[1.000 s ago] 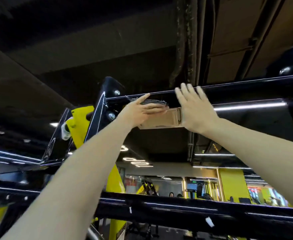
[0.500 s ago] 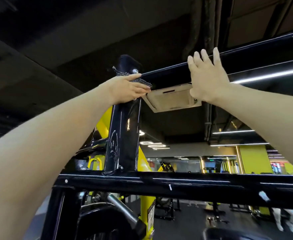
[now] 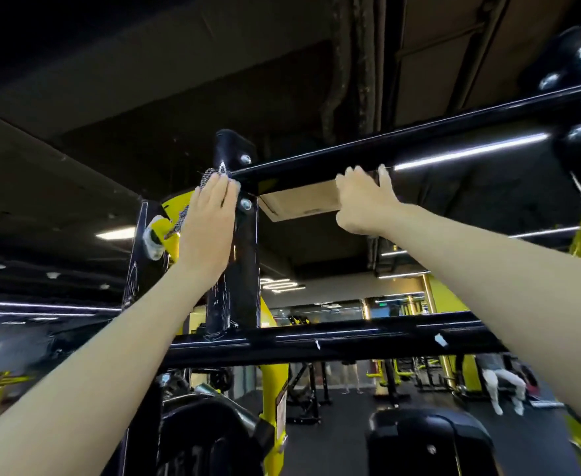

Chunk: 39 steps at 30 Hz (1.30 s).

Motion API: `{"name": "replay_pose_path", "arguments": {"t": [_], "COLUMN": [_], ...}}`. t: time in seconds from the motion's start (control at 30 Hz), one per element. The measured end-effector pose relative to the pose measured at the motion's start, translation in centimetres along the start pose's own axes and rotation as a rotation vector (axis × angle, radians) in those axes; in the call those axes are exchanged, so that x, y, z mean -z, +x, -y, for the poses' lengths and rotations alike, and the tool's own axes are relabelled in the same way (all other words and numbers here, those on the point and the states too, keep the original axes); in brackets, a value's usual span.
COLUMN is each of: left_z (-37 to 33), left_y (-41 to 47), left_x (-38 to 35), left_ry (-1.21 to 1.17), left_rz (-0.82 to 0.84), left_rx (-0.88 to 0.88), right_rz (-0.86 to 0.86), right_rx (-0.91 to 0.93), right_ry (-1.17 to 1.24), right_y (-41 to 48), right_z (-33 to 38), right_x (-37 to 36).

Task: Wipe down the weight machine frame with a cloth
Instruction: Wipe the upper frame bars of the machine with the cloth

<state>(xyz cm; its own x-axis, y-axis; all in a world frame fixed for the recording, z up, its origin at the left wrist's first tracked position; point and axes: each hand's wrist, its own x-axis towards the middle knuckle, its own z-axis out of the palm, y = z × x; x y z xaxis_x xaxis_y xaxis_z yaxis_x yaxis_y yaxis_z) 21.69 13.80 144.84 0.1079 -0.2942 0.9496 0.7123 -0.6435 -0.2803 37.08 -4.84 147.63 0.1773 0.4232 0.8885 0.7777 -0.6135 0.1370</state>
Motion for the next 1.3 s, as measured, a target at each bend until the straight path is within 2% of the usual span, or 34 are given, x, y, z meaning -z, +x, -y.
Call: {"name": "replay_pose_path", "arguments": {"t": [0.1, 0.13, 0.2, 0.33, 0.4, 0.47, 0.53, 0.6, 0.77, 0.87, 0.93, 1.1, 1.17, 1.23, 1.3], "left_z": [-0.8, -1.4, -2.8, -5.5, -6.4, -7.5, -8.8, -10.1, -10.1, -9.6, -8.8, -6.8, -7.6, -9.1, -10.5], "left_y": [-0.8, -0.8, -0.4, -0.4, -0.7, -1.0, -0.7, 0.3, 3.8, 4.9, 5.5, 8.3, 9.2, 9.8, 10.6], "left_x": [1.4, 2.0, 3.1, 4.0, 4.0, 4.3, 5.0, 5.6, 4.0, 1.8, -0.3, -5.6, -7.3, -8.6, -9.3], "left_ry": [-0.246, -0.315, -0.395, -0.491, -0.543, -0.605, -0.651, -0.711, -0.855, -0.927, -0.919, -0.699, -0.641, -0.450, -0.372], "left_rz": [0.001, 0.047, 0.144, 0.211, 0.247, 0.251, 0.233, 0.181, 0.023, -0.011, -0.022, -0.017, -0.066, -0.160, -0.240], "left_rx": [0.107, 0.145, 0.174, 0.228, 0.290, 0.368, 0.452, 0.530, 0.648, 0.608, 0.541, 0.419, 0.408, 0.424, 0.479], "right_rz": [0.414, 0.481, 0.439, 0.149, 0.086, 0.135, 0.255, 0.299, 0.226, 0.175, 0.136, 0.045, 0.028, 0.022, 0.031], "right_rx": [0.025, 0.019, 0.003, -0.082, -0.094, -0.047, 0.006, -0.006, -0.012, -0.015, -0.025, -0.084, -0.100, -0.104, -0.110], "right_ry": [0.117, 0.148, 0.225, 0.276, 0.277, 0.298, 0.285, 0.250, 0.133, 0.057, 0.005, -0.028, -0.029, -0.047, -0.073], "right_y": [-2.3, -3.2, -4.9, -7.1, -7.7, -7.8, -7.8, -7.6, -6.3, -5.3, -4.1, -0.6, 0.2, 0.6, 0.6], "right_z": [-0.2, -0.7, -1.7, -2.9, -3.0, -3.0, -3.1, -3.6, -4.2, -3.9, -3.9, -4.0, -4.4, -5.1, -5.9], "right_x": [-0.1, 0.0, 0.1, 0.4, 0.9, 1.0, 1.1, 1.6, 3.1, 2.6, 1.9, 0.5, 0.0, -0.6, -1.0]}}
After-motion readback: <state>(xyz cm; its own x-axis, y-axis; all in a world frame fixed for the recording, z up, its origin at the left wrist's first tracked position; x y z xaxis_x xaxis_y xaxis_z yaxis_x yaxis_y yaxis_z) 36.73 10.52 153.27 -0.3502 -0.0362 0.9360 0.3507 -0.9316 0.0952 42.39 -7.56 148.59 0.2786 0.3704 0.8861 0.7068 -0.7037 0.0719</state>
